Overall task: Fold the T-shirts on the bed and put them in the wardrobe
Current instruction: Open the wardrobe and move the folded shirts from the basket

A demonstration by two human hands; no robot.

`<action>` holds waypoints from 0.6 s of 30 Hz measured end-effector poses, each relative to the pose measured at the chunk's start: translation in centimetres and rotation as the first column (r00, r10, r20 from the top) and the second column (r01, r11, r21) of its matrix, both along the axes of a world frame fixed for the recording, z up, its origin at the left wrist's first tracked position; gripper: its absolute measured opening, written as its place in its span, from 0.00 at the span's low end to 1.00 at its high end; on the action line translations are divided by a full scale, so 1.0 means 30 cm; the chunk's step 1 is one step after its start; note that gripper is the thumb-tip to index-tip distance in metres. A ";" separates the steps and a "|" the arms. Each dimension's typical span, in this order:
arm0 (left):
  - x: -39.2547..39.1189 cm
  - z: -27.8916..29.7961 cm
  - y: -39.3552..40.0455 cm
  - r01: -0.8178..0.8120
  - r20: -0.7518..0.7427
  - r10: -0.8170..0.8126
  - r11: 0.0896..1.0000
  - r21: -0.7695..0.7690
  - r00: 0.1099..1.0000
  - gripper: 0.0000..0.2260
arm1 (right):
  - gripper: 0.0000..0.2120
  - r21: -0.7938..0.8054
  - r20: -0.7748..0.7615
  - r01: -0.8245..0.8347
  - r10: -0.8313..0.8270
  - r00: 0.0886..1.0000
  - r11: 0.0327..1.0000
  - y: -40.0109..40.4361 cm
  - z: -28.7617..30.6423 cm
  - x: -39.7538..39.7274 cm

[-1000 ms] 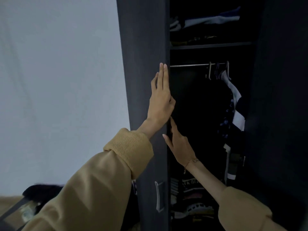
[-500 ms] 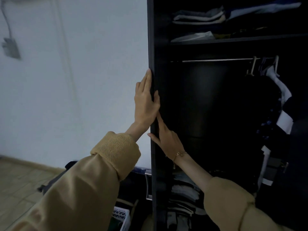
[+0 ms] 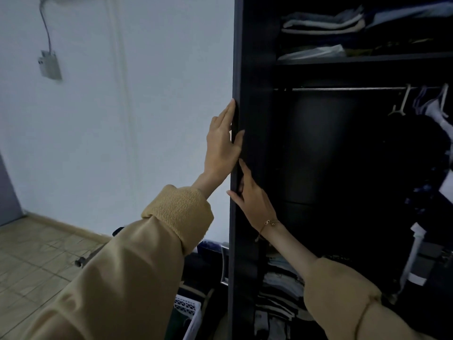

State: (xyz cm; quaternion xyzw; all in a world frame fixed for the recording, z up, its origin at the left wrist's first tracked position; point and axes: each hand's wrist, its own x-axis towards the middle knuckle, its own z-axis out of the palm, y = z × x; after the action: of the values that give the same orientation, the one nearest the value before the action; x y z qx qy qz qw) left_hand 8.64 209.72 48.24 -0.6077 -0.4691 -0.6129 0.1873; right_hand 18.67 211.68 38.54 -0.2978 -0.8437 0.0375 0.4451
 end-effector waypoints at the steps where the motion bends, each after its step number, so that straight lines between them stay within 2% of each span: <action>1: -0.008 0.000 -0.002 0.003 -0.009 -0.003 1.000 -0.012 1.000 0.29 | 0.36 0.005 0.006 -0.002 0.002 1.000 1.000 -0.006 0.002 -0.001; 6: -0.034 -0.013 -0.034 0.030 -0.062 -0.035 0.997 -0.073 0.997 0.27 | 0.30 0.050 -0.013 -0.006 0.006 1.000 0.999 -0.029 -0.009 0.008; 9: -0.040 -0.052 -0.075 0.010 -0.061 -0.014 0.998 -0.066 0.998 0.22 | 0.21 0.234 -0.043 -0.065 0.077 0.996 0.970 -0.051 -0.029 0.011; 11: -0.066 -0.099 -0.125 -0.025 -0.032 0.023 0.997 -0.067 0.999 0.17 | 0.16 0.347 0.020 -0.124 0.125 0.992 0.930 -0.080 -0.051 -0.015; 13: -0.116 -0.164 -0.180 -0.070 0.008 0.072 0.992 -0.105 0.997 0.15 | 0.11 0.317 0.097 -0.194 0.172 0.980 0.928 -0.107 -0.079 -0.056; 18: -0.322 -0.394 -0.368 -0.199 0.157 0.259 0.926 -0.320 0.953 0.13 | 0.07 0.005 0.235 -0.262 0.253 0.938 0.965 -0.180 -0.195 -0.176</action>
State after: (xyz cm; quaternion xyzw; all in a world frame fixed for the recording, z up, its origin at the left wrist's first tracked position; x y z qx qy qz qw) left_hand -1.02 198.68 36.43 -0.5064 -0.6409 -0.5651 0.1161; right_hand 13.40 206.27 32.68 -0.1789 -0.9221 0.0450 0.3402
